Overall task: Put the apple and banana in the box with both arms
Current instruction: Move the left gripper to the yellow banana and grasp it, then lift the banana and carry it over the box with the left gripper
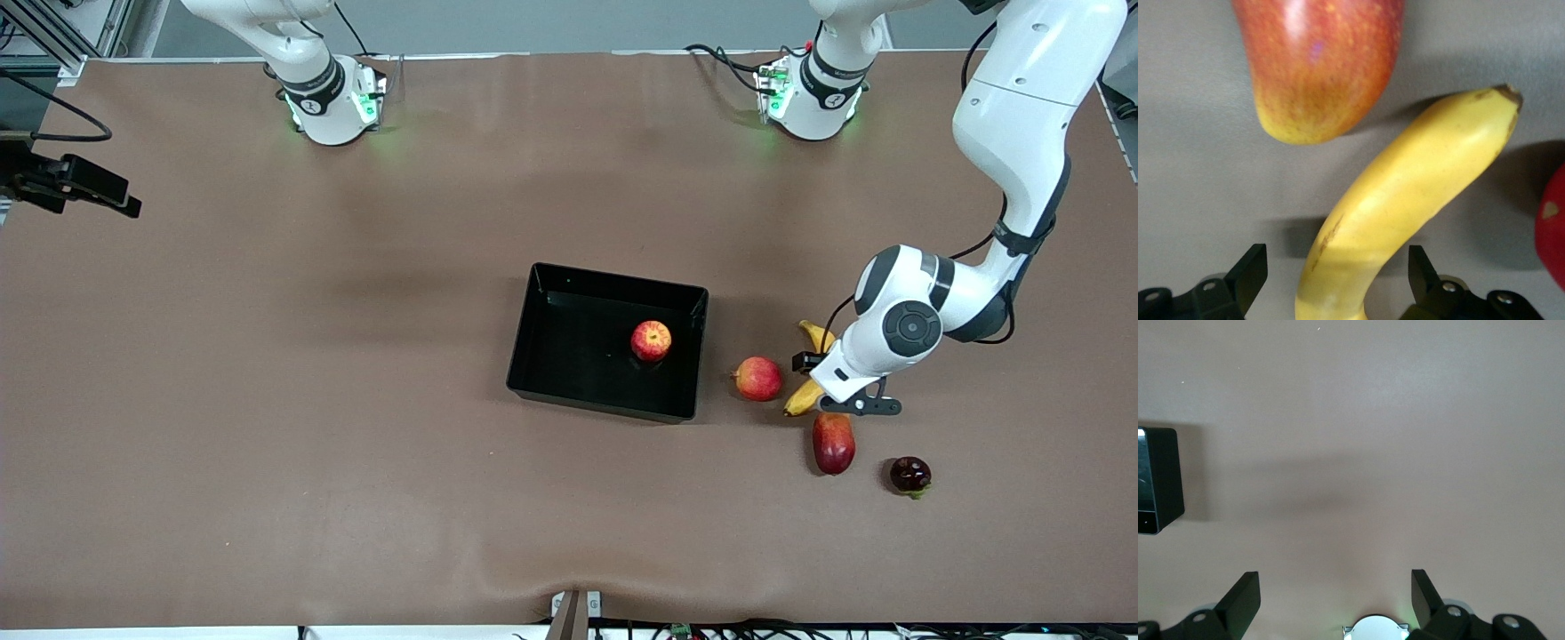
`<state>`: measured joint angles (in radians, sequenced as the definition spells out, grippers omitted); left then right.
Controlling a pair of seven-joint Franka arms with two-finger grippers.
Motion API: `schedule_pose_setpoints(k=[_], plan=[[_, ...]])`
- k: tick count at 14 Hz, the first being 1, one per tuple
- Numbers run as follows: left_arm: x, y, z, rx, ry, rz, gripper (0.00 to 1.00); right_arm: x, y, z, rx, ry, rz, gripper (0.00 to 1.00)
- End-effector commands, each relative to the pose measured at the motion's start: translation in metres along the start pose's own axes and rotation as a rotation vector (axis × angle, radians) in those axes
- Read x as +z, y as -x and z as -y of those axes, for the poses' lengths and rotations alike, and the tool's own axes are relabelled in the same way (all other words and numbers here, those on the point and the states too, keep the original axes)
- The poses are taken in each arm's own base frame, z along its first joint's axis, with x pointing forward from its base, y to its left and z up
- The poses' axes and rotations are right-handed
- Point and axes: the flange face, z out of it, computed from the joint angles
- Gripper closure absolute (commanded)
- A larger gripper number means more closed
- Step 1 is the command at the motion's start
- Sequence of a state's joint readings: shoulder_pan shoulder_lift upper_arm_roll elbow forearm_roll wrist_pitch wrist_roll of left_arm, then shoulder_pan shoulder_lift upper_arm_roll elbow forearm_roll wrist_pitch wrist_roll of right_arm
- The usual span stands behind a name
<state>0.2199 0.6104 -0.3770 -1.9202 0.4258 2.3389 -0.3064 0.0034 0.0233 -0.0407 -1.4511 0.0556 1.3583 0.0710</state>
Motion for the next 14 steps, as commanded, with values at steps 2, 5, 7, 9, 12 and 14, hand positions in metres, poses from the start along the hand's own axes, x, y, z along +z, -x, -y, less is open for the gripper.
schedule_pose_setpoints(k=[2, 5, 7, 9, 12, 14], plan=[[-0.004, 0.005, 0.021, 0.073, -0.002, -0.009, 0.61, 0.001, -0.001, -0.002, -0.026, 0.009, -0.022, 0.00], [-0.016, 0.012, 0.007, 0.096, 0.001, -0.011, 0.97, 0.002, -0.003, -0.005, -0.052, 0.031, -0.036, 0.00], [-0.035, 0.015, -0.004, 0.115, 0.007, -0.007, 1.00, 0.003, -0.002, -0.006, -0.051, 0.032, -0.024, 0.00], [-0.057, 0.018, -0.011, 0.127, 0.032, 0.000, 1.00, 0.005, -0.002, -0.002, -0.053, 0.034, -0.016, 0.00], [-0.091, 0.023, -0.009, 0.130, 0.094, -0.003, 1.00, 0.004, -0.001, -0.001, -0.047, 0.034, -0.013, 0.00], [-0.113, 0.026, -0.009, 0.138, 0.117, -0.005, 1.00, 0.001, 0.000, -0.002, -0.045, 0.033, -0.018, 0.00]])
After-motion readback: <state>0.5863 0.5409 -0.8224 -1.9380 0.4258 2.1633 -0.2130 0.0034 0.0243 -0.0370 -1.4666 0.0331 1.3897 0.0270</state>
